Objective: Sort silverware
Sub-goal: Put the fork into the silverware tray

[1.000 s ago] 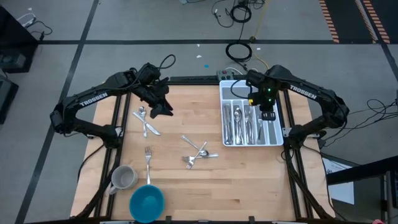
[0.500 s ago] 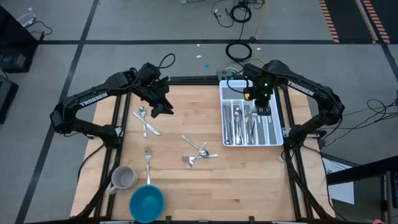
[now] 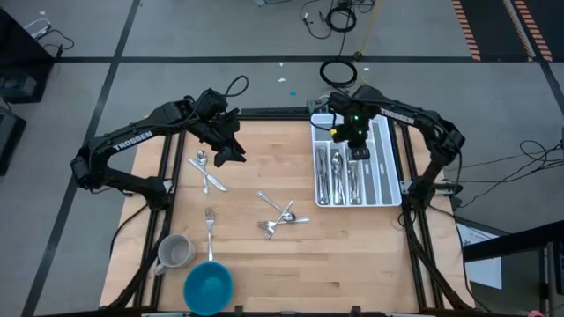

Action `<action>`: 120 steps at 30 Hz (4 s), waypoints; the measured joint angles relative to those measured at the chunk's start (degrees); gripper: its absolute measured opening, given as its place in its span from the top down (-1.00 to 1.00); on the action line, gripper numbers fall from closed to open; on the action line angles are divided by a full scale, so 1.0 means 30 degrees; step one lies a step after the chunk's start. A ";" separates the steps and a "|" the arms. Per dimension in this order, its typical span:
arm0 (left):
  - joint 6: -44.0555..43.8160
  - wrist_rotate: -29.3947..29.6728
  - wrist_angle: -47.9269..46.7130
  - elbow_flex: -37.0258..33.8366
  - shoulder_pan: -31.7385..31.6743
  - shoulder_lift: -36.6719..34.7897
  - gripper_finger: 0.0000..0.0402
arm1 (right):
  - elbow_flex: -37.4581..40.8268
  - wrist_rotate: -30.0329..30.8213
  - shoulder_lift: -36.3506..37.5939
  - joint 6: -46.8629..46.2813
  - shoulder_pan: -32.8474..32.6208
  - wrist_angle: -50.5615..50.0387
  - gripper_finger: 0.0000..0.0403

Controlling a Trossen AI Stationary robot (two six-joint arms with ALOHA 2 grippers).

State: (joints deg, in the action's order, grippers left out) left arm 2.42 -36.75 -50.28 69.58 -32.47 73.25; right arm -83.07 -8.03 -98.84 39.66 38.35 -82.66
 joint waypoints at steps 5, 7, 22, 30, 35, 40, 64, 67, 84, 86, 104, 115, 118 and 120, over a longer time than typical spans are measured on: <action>0.0007 0.0000 0.0000 0.0000 0.0002 0.0000 0.08 | 0.0000 -0.0007 -0.1387 0.0751 0.0819 0.1011 1.00; 0.0007 0.0000 0.0000 0.0000 0.0006 0.0000 0.08 | 0.0000 -0.0007 -0.1872 0.0888 0.1141 0.1007 1.00; 0.0007 0.0066 0.0002 0.0000 0.0000 0.0000 0.08 | 0.0007 0.0608 -0.3491 0.0976 0.1819 0.2543 0.70; 0.0000 0.0081 0.0004 0.0000 0.0004 0.0000 0.08 | 0.0007 0.0867 -0.3491 0.0081 0.1812 0.2435 0.23; 0.0000 0.0869 0.0005 0.0000 0.0000 0.0000 0.08 | -0.0071 0.1131 -0.2837 0.0022 0.1812 0.2359 0.11; 0.0437 0.1759 0.0014 0.0000 0.0000 0.0000 0.08 | -0.2369 0.0520 -0.1084 -0.0699 0.1166 0.2024 0.10; -0.0189 -0.1552 -0.0935 -0.0015 0.0189 -0.2814 0.08 | -0.4750 -0.0306 -0.2993 -0.2360 -1.2012 1.3147 0.10; -0.0202 -0.1213 -0.1275 -0.0015 0.0189 -0.3712 0.08 | -0.4750 -0.0441 -0.3985 -0.1721 -1.2171 1.3435 0.10; -0.0189 -0.0300 -0.3178 -0.0015 0.0207 -0.5690 0.08 | -0.4962 -0.0882 -0.7539 0.0518 -1.4091 1.5039 0.10; -0.0188 -0.0225 -0.3235 -0.0015 0.0204 -0.5690 0.08 | -0.4962 -0.0898 -0.7957 0.0524 -1.4107 1.4969 0.10; 0.0007 -0.0002 -0.3279 -0.0015 0.0204 -0.5683 0.08 | -0.4962 -0.0532 -1.0121 0.0586 -1.4056 1.3541 0.31; 0.0408 0.0504 -0.3271 -0.0015 0.0204 -0.5683 0.08 | -0.4969 -0.0153 -1.0041 0.0089 -1.4027 1.3167 0.93; 0.0465 0.0561 -0.3271 -0.0015 0.0204 -0.5683 0.08 | -0.4962 -0.0151 -0.9976 -0.0622 -1.4027 1.3143 0.93; 0.0500 0.0568 -0.3271 -0.0015 0.0204 -0.5683 0.08 | -0.4982 -0.0153 -0.9976 -0.1273 -1.4020 1.3145 0.92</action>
State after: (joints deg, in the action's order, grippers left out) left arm 3.91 -35.05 -60.10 69.54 -31.86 56.21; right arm -98.01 -8.49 -128.77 35.84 -3.70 -43.22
